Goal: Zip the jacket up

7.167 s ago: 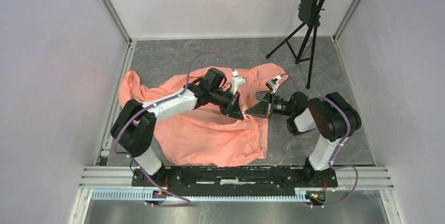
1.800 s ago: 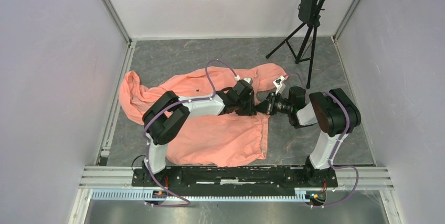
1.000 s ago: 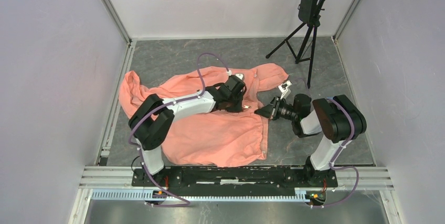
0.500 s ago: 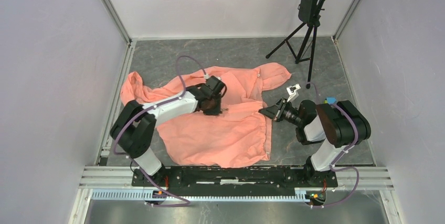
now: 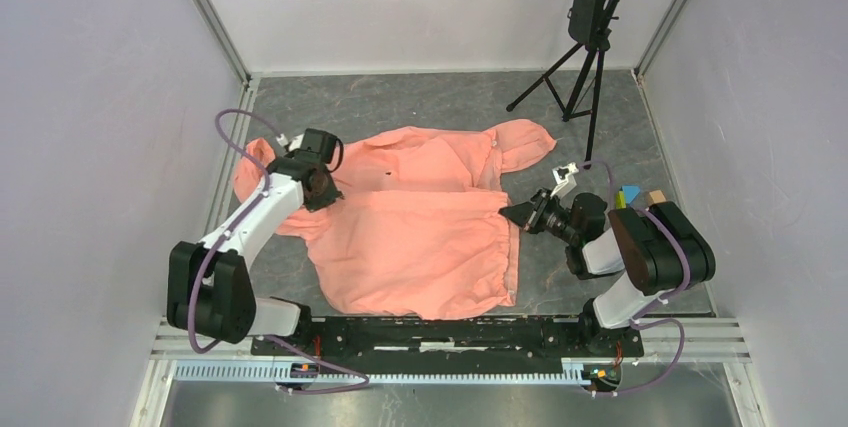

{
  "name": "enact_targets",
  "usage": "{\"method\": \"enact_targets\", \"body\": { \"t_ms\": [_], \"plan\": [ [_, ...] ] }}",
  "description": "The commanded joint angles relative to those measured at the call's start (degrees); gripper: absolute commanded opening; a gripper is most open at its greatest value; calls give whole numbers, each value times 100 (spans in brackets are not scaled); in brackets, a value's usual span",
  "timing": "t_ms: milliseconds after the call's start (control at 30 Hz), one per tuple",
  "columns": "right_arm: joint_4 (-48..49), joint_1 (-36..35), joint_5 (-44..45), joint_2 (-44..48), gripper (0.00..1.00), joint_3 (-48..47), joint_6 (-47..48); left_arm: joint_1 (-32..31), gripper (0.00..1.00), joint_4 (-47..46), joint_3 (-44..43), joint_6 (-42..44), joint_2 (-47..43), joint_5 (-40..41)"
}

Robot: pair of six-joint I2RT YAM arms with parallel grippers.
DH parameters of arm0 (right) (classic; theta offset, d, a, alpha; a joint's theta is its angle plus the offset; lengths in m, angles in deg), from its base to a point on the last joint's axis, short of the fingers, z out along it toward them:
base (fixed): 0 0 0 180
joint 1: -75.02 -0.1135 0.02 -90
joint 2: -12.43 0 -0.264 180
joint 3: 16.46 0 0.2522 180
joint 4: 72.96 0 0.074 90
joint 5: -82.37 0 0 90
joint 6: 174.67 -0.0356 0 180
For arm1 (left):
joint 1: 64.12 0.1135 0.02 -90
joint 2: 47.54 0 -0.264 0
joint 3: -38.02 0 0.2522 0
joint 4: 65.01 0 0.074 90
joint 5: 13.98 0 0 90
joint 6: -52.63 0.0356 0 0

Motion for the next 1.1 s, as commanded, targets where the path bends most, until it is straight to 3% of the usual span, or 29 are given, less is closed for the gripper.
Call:
{"method": "enact_targets", "body": {
  "t_ms": [0, 267, 600, 833, 867, 900, 967, 1033, 1067],
  "plan": [
    [-100, 141, 291, 97, 0, 14, 229, 668, 2, 412, -100, -156, -152, 804],
    [-56, 173, 231, 29, 1, 18, 161, 1891, 2, 678, -165, -357, -168, 1004],
    [-178, 164, 321, 271, 0, 73, 375, 1990, 2, -98, 556, -371, -554, 916],
    [-316, 3, 377, 442, 0, 57, 607, 2073, 2, 35, 354, -211, -656, 1286],
    [-433, -100, 418, 495, 0, 2, 715, 2074, 6, 87, 329, -282, -739, 1420],
    [-657, -198, 496, 612, 3, -49, 849, 2074, 18, 117, 328, -333, -850, 1538],
    [-1481, -428, 865, 920, 26, -264, 1290, 2064, 40, 115, 375, -364, -1243, 1686],
    [-2841, -653, 1423, 1283, 39, -562, 1778, 2063, 58, 94, 427, -323, -1636, 1707],
    [-3377, -698, 1648, 1549, 51, -598, 1922, 2065, 76, 44, 440, -265, -1828, 1639]
  ]
}}
